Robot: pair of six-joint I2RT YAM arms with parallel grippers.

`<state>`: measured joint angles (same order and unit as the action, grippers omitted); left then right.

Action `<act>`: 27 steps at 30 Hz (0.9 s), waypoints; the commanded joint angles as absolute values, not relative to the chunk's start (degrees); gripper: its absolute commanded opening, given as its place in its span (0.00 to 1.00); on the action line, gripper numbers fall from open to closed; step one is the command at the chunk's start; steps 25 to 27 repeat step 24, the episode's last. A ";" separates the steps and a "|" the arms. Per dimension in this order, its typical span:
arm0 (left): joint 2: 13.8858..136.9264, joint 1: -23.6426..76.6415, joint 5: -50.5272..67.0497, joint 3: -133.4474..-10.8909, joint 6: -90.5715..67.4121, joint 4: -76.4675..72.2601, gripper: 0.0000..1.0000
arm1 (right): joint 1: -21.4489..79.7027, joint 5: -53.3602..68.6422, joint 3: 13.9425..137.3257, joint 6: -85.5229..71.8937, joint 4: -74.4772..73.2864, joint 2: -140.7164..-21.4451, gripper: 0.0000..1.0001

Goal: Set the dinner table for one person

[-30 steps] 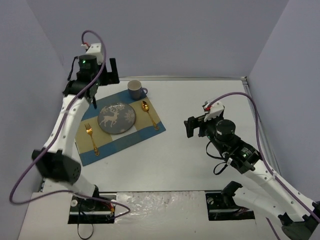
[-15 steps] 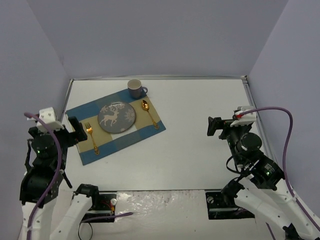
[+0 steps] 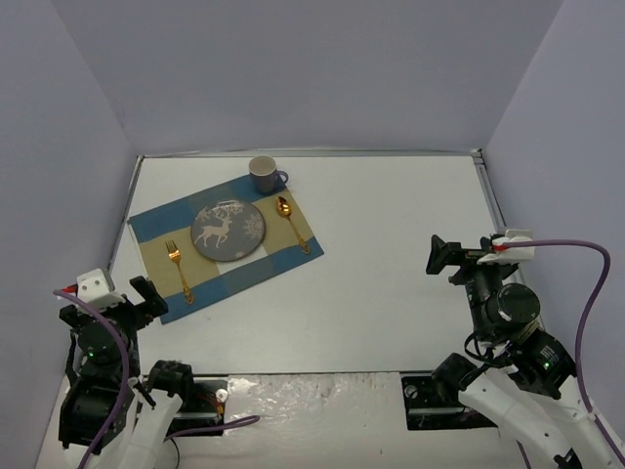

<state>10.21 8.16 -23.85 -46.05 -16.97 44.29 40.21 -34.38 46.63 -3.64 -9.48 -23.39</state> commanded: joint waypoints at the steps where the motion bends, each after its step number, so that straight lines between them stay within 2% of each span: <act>1: 8.21 8.17 -26.24 -46.67 -15.93 39.44 0.97 | 40.27 -38.63 45.92 -3.76 -6.35 -22.62 1.00; 27: 7.06 8.00 -26.28 -44.39 -17.52 38.41 0.97 | 40.31 -38.79 45.32 -3.52 -5.54 -22.73 1.00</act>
